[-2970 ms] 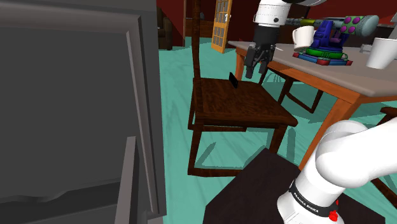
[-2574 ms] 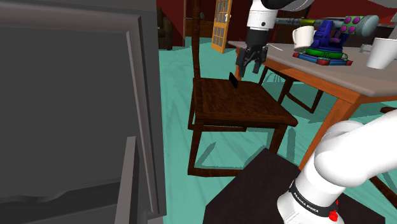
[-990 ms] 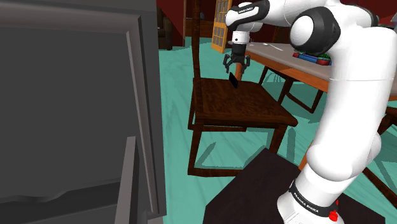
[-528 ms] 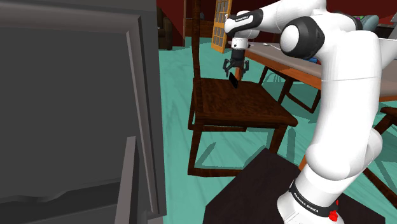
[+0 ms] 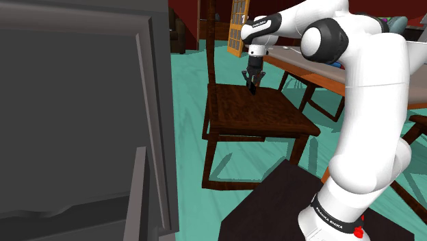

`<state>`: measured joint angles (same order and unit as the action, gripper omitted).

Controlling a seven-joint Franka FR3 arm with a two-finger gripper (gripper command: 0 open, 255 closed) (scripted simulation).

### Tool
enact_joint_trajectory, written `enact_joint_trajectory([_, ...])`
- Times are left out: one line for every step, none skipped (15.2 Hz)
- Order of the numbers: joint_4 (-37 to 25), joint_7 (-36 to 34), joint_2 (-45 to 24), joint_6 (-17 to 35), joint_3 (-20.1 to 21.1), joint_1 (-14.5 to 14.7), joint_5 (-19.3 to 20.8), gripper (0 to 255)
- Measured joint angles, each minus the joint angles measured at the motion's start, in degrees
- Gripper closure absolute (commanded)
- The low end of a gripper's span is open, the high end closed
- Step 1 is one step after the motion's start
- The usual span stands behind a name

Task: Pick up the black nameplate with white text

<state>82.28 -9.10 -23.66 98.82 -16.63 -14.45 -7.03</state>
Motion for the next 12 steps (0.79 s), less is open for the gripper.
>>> enact_joint_trajectory([0.01,0.0,0.0,0.01,0.0,0.0,0.0,255])
enact_joint_trajectory([0.01,0.0,0.01,0.01,0.0,0.0,0.0,255])
enact_joint_trajectory([0.02,0.0,0.01,0.02,0.0,0.0,0.0,255])
enact_joint_trajectory([0.02,0.0,0.01,0.02,-0.01,0.0,0.0,255])
enact_joint_trajectory([0.03,0.0,0.02,0.02,0.0,0.0,0.0,255])
enact_joint_trajectory([0.14,0.0,0.09,0.1,-0.01,0.02,0.02,255])
enact_joint_trajectory([-0.08,-0.02,0.18,-0.24,-0.02,0.02,0.05,255])
enact_joint_trajectory([-0.35,-0.05,0.3,-0.64,-0.03,0.02,0.09,255])
enact_joint_trajectory([-1.13,-0.07,0.23,-1.33,-0.04,-0.04,0.08,255])
enact_joint_trajectory([-1.89,-0.11,0.2,-2.05,-0.05,-0.08,0.09,255])
enact_joint_trajectory([-2.6,-0.13,0.24,-2.81,-0.07,-0.12,0.11,255])
enact_joint_trajectory([-3.33,-0.14,0.24,-3.52,-0.09,-0.19,0.12,255])
